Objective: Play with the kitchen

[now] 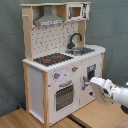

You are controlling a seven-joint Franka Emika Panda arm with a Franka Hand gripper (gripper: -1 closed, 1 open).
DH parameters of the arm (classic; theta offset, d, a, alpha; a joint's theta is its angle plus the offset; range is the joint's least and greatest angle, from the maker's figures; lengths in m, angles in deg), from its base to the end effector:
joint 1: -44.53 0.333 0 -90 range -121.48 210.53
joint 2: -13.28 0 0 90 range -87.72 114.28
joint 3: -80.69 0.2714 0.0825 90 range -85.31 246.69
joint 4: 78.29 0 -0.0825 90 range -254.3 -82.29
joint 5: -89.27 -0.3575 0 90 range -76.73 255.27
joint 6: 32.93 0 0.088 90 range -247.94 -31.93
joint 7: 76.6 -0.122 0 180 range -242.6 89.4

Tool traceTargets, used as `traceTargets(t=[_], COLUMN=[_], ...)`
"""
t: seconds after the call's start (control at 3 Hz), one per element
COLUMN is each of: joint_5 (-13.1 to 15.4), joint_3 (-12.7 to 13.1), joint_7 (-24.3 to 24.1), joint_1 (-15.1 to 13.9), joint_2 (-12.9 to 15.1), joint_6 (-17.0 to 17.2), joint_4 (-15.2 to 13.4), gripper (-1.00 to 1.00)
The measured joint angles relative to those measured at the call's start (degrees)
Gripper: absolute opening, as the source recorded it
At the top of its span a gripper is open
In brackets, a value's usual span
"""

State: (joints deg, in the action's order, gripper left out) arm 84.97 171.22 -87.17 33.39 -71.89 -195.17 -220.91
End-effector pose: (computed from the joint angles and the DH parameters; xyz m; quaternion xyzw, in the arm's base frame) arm 0.1413 0.4704 0.3279 0.5575 0.4917 0.5623 0.3622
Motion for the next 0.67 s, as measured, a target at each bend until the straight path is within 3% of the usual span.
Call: traceTargets(t=[0.67], joint_5=[0.0], joint_3=[1.6], joint_7=[-12.0], joint_1=[-2.1], joint_2=[0.0], joint_6=[-1.3], joint_4=[0.0], gripper=[1.00])
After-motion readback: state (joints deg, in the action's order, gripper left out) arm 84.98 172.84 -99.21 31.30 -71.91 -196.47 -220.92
